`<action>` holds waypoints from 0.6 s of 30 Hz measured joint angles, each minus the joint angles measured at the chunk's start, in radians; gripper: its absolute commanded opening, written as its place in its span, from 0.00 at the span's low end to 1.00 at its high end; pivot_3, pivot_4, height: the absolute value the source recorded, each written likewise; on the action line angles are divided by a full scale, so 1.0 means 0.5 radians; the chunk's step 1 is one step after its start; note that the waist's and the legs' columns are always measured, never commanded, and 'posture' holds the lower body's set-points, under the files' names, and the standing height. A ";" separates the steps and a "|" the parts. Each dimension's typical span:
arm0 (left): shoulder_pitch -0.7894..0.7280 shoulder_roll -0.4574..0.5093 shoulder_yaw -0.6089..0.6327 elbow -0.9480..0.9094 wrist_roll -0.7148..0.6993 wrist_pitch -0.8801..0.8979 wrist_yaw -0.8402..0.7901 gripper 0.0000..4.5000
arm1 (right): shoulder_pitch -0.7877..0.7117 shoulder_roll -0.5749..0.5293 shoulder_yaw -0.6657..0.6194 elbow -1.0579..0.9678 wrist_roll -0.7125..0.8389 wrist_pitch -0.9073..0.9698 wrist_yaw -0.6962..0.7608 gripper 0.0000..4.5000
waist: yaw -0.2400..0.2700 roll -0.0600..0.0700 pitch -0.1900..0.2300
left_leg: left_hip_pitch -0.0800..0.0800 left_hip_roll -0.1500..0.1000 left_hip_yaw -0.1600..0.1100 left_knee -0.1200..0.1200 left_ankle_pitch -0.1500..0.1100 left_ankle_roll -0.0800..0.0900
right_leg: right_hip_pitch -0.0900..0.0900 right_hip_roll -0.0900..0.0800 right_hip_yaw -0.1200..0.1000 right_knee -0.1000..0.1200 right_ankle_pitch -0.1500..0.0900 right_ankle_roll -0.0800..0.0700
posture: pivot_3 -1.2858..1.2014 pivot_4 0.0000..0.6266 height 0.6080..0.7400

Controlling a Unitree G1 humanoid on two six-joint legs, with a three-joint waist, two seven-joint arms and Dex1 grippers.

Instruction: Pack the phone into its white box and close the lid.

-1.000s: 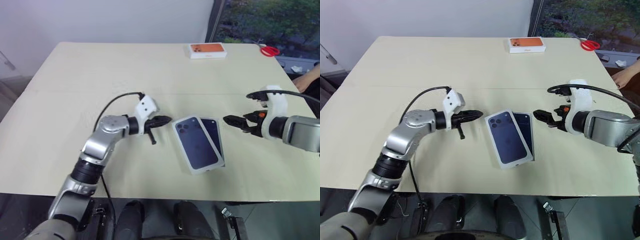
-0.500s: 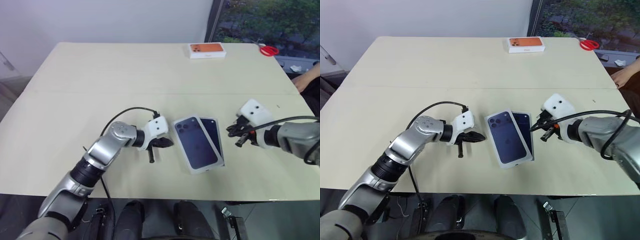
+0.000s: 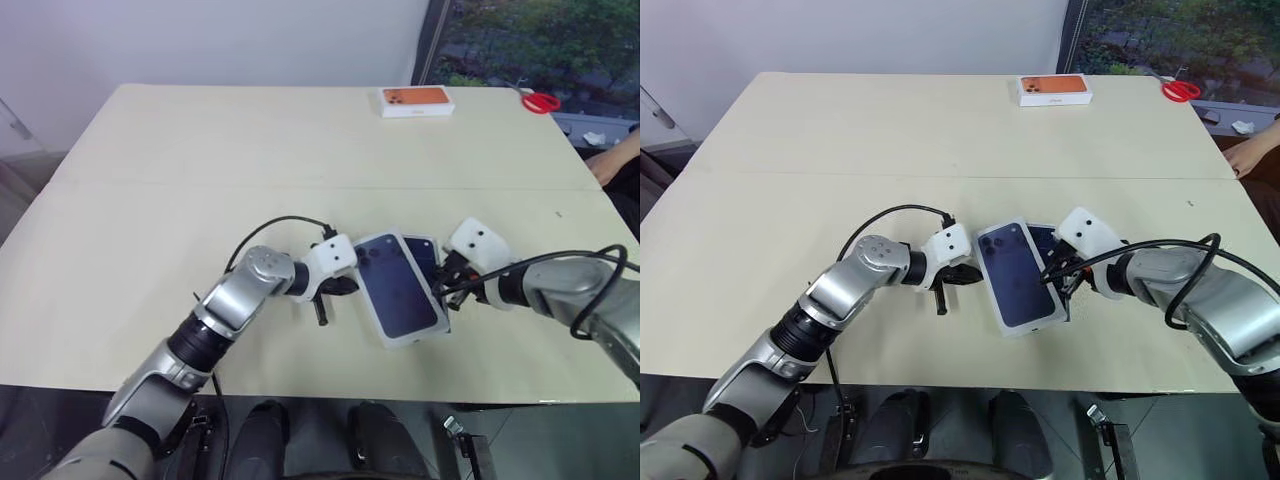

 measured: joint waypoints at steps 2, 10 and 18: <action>0.000 -0.010 0.000 0.003 0.001 -0.009 0.006 0.00 | 0.000 0.001 0.000 -0.001 -0.026 0.010 0.019 0.04 | 0.000 0.000 0.000 | 0.000 0.000 0.000 0.000 0.000 0.000 | 0.000 0.000 0.000 0.000 0.000 0.000 | 0.52 0.24 0.89; 0.000 -0.100 0.020 0.073 0.007 -0.090 0.073 0.00 | 0.011 0.020 -0.007 -0.027 -0.117 0.046 0.068 0.04 | 0.001 0.000 0.000 | 0.000 0.000 0.000 0.001 0.000 0.000 | 0.000 0.000 0.000 0.001 0.000 0.000 | 0.52 0.24 0.89; 0.000 -0.190 0.077 0.124 0.011 -0.159 0.144 0.00 | 0.049 0.026 -0.061 -0.031 -0.176 0.087 0.095 0.04 | 0.001 0.000 0.000 | 0.000 0.000 0.000 0.001 0.000 0.000 | 0.000 0.000 0.000 0.002 0.000 0.000 | 0.52 0.24 0.89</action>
